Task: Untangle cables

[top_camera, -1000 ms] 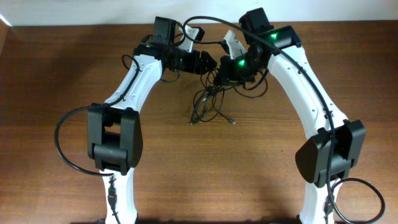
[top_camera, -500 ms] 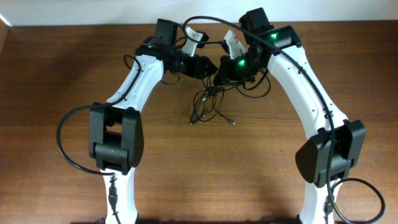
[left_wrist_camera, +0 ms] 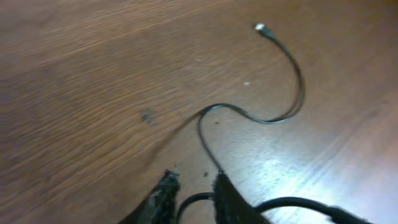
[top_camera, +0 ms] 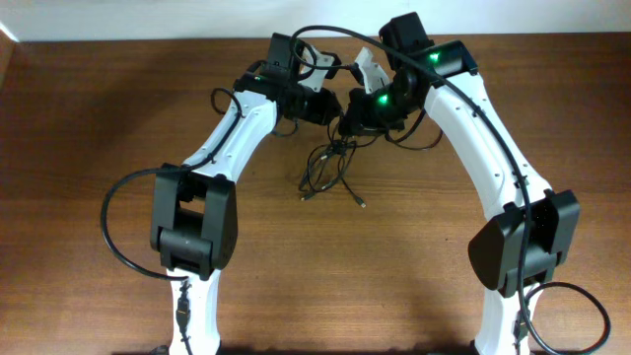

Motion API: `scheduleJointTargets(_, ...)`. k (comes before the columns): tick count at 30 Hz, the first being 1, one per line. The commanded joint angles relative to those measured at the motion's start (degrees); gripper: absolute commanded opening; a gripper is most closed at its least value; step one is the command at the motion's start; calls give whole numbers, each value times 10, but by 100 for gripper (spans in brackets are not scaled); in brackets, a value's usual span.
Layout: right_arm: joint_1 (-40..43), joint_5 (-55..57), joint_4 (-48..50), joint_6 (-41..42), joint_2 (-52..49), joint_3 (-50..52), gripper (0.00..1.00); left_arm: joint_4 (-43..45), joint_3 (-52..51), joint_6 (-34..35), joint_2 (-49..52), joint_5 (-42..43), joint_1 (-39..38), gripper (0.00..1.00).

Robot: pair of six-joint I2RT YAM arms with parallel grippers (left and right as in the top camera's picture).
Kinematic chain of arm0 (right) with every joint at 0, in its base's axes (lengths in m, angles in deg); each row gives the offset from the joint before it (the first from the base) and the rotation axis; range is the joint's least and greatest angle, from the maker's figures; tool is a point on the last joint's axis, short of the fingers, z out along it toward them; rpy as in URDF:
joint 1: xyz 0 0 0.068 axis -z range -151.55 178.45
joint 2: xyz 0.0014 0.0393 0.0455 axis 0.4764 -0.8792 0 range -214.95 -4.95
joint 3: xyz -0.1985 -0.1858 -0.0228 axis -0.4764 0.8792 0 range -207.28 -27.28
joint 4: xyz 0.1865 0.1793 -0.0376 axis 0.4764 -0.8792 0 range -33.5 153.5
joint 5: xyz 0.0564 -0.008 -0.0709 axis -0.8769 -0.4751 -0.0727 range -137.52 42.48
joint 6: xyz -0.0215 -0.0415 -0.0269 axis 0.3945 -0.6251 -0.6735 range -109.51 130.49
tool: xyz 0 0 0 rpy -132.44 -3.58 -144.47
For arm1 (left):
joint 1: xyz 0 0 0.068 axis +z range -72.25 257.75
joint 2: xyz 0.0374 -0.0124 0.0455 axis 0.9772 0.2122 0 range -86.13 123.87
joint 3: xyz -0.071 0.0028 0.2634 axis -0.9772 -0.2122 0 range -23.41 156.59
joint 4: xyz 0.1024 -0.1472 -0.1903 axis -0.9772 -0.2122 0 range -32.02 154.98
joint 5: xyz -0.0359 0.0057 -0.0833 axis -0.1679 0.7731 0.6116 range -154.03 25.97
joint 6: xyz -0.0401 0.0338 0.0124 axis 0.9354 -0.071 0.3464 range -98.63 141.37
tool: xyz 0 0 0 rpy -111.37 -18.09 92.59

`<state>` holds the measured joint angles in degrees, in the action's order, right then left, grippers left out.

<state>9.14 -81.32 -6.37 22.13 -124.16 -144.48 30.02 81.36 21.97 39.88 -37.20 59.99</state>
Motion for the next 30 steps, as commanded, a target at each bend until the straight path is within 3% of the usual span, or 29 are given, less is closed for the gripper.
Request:
scheduleJointTargets(1, 1, 20, 0, -2, 0, -7, 4, -21, 3, 44, 6, -67, 4, 15)
scheduleJointTargets(5, 1, 58, -12, 6, 0, -7, 4, -40, 3, 68, 6, -78, 7, 9)
scheduleJointTargets(9, 1, 217, -66, 68, -1, -7, 4, -74, 3, 77, 6, -76, 7, 9)
scheduleJointTargets(10, 1, 238, -78, 69, -1, -7, 12, -83, 3, 77, 6, -76, 7, 14)
scheduleJointTargets(12, 3, 269, -101, 69, -1, -7, 49, -87, 3, 75, 6, -76, 7, 22)
scheduleJointTargets(13, 5, 269, -105, 69, -1, -7, 63, -87, 4, 66, 6, -75, 10, 22)
scheduleJointTargets(15, 16, 250, -110, 64, 2, -8, 80, -89, 16, 59, -13, -76, 16, 29)
scheduleJointTargets(19, 76, 198, -110, 46, 50, -23, 82, -96, 32, 23, -101, -59, 16, 57)
scheduleJointTargets(23, 172, 146, -125, 1, 110, -24, 82, -134, 32, 5, -123, 20, 3, 58)
scheduleJointTargets(26, 232, 147, -157, -33, 109, -20, 82, -166, 31, -24, -122, 16, -31, 56)
scheduleJointTargets(30, 246, 157, -151, -44, 101, -14, 82, -173, 31, -24, -122, -32, -80, 57)
